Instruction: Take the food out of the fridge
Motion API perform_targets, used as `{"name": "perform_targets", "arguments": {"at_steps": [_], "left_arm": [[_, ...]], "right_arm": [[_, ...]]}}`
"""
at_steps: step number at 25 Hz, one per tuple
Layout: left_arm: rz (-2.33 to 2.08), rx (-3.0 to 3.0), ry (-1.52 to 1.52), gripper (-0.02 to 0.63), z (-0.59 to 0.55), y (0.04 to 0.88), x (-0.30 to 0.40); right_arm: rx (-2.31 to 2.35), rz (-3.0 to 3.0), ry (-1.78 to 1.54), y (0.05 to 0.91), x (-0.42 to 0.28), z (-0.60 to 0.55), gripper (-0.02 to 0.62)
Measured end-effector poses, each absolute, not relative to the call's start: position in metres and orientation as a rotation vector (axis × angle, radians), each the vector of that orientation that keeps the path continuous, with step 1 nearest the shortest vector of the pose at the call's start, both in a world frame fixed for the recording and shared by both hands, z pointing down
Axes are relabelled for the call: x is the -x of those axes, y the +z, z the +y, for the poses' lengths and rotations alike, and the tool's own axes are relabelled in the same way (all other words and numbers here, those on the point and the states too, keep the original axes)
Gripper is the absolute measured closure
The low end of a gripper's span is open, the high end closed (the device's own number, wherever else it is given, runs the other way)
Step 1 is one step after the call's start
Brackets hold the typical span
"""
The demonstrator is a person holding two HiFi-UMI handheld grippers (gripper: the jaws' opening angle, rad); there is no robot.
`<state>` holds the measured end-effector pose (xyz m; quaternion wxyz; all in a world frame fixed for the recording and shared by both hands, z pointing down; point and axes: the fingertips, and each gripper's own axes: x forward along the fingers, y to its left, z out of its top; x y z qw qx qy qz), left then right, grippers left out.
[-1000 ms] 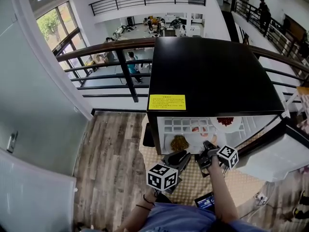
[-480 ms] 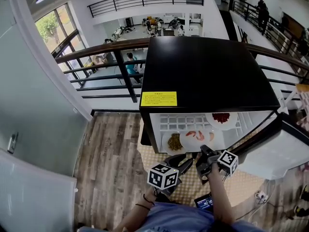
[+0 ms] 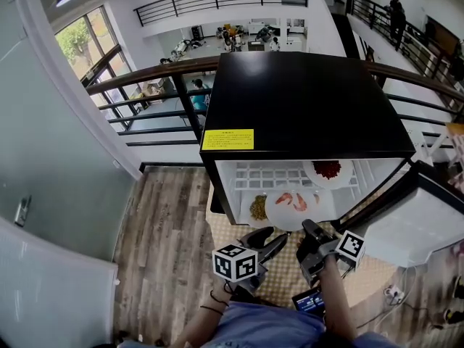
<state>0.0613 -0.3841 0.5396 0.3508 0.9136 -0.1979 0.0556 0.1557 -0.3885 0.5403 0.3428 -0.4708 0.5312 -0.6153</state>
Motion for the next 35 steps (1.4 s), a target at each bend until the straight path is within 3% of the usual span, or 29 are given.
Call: {"name": "perform_targets", "arguments": {"at_steps": [7, 35], "left_arm": [[-0.544, -2.329, -0.044, 0.377, -0.379, 0.511, -0.061], [-0.864, -2.417, -0.001, 0.38, -0.307, 0.497, -0.056]], "right_arm": [[1.137, 1.48, -1.633, 0.523, -0.145, -0.364, 0.574], [0.997, 1.762, -1.669, 0.501, -0.138, -0.303, 0.574]]}}
